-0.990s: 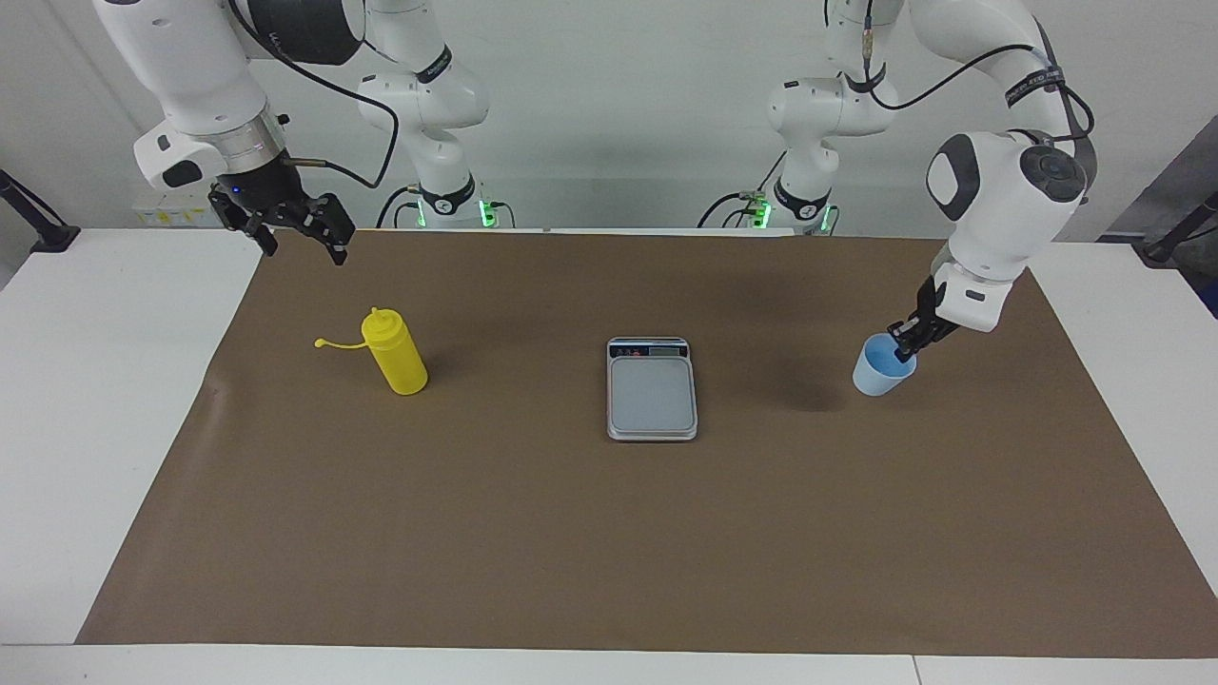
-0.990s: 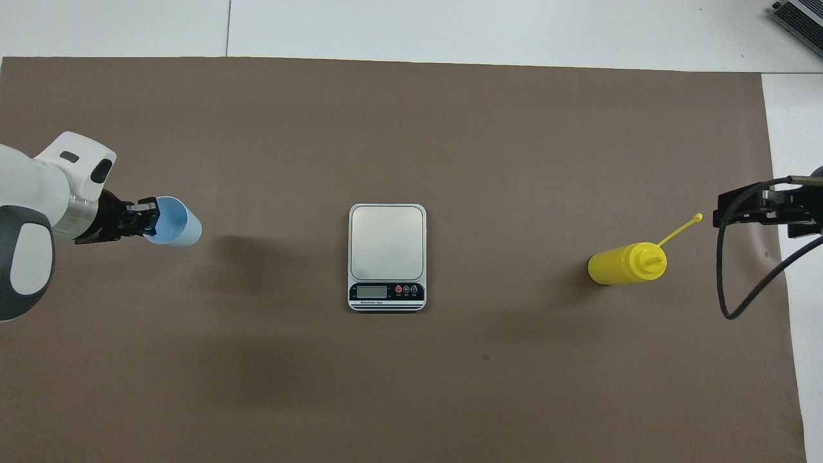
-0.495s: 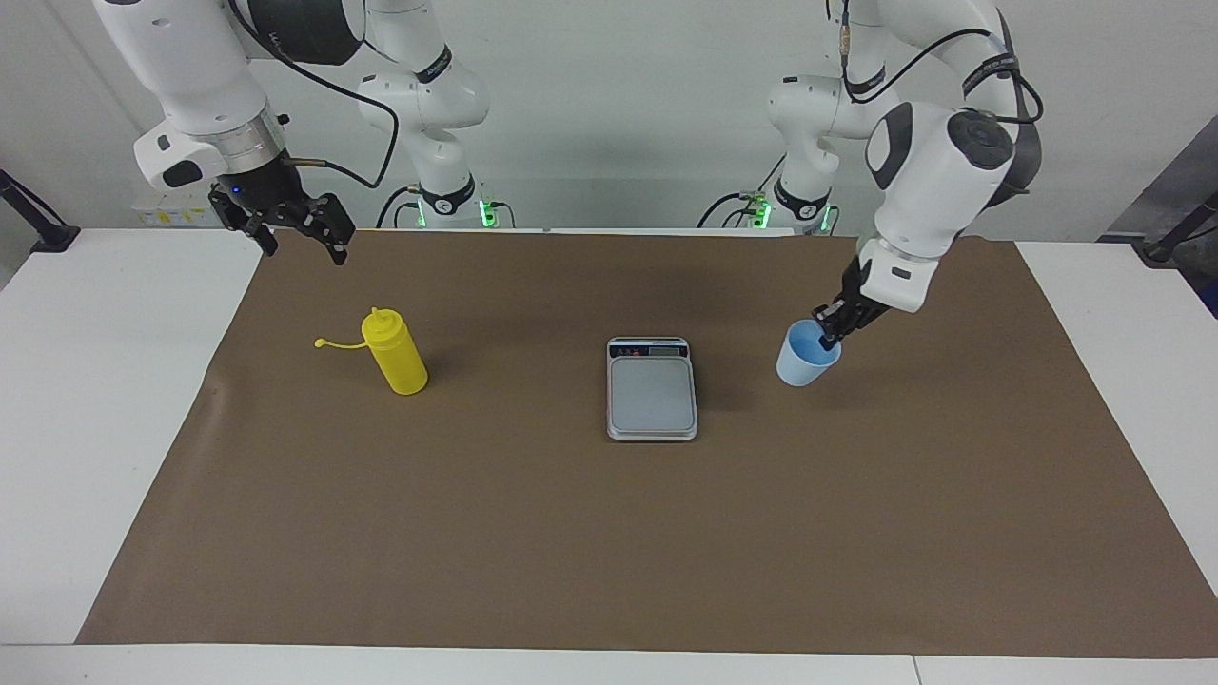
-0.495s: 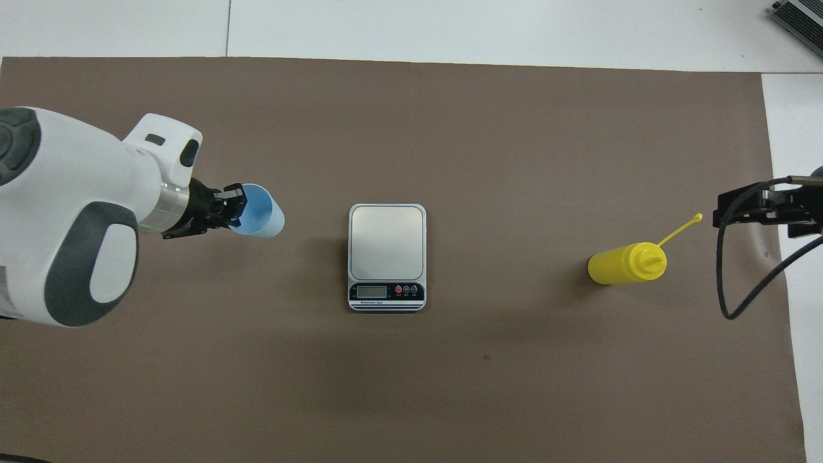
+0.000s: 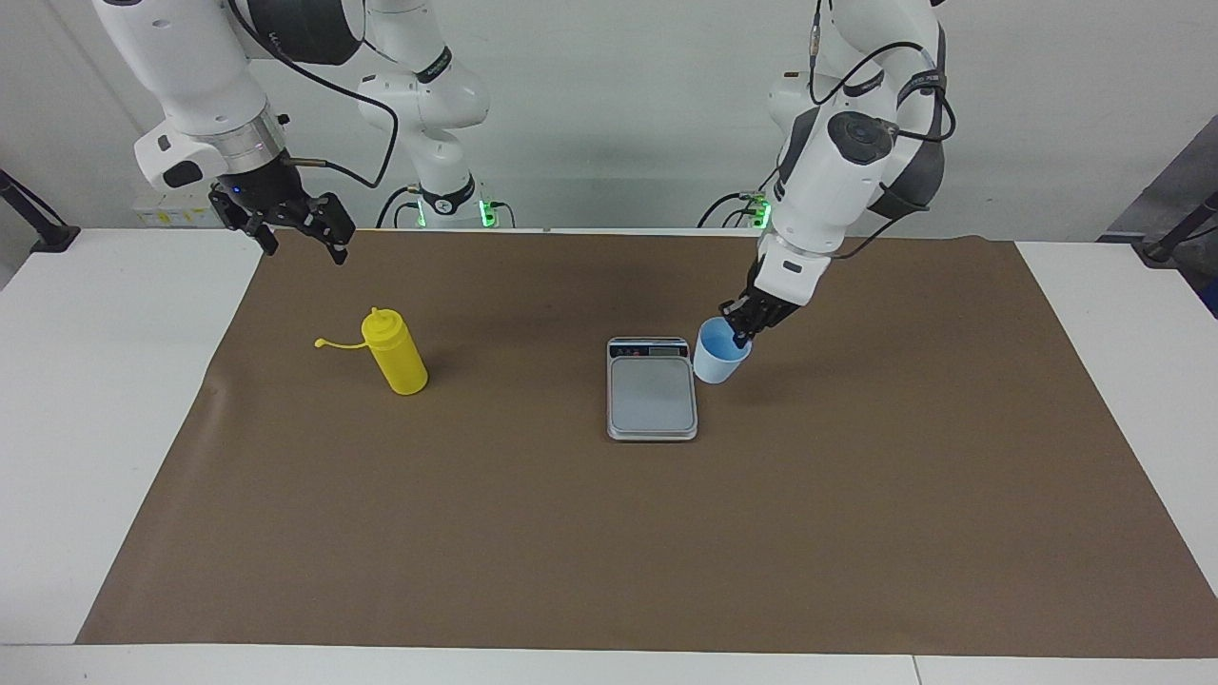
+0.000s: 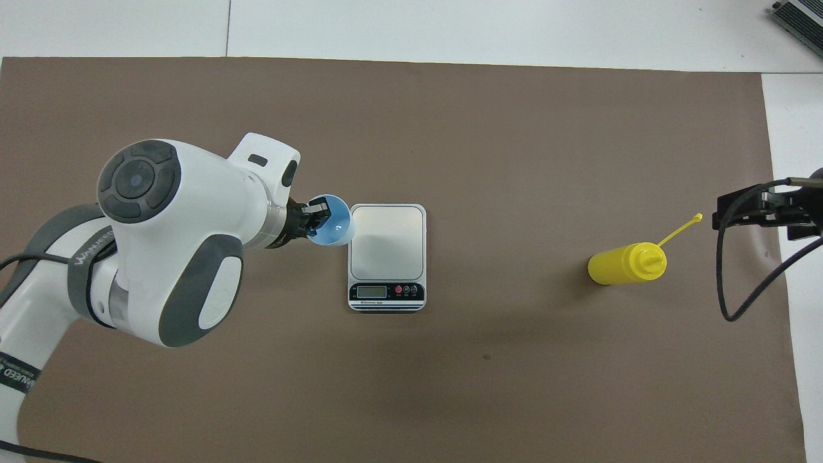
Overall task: Pour seasoning into cup on scale with both arms
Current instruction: 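Lift the blue cup with the left gripper and carry it onto the scale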
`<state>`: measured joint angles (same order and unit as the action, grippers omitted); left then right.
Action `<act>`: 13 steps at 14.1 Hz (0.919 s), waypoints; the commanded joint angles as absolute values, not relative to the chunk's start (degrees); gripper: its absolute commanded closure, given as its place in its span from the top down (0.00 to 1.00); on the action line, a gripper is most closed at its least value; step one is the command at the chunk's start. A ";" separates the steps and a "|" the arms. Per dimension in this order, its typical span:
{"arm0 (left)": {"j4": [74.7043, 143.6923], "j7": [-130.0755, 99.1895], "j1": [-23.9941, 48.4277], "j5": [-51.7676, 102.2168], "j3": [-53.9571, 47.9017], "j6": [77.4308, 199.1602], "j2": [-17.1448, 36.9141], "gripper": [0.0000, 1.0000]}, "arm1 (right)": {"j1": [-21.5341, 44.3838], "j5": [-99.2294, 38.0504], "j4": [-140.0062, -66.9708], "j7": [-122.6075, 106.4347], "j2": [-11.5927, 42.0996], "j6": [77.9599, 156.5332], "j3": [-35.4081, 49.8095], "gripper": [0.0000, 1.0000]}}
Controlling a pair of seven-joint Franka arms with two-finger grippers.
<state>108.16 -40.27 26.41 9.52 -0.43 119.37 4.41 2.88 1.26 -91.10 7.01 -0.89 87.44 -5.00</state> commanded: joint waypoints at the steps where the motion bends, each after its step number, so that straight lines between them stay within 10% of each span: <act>1: 106.79 -42.01 28.91 10.28 0.44 121.02 6.41 0.00 | 2.37 1.32 -91.23 5.63 -2.10 86.05 -4.83 1.00; 13: 107.57 -47.46 35.86 7.91 0.61 126.47 13.01 0.00 | 2.28 1.23 -95.89 3.69 -4.22 89.29 -4.92 1.00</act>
<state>106.96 -46.28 34.31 9.12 -0.30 125.17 12.63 2.76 1.26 -92.66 5.30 -1.88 87.24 -5.05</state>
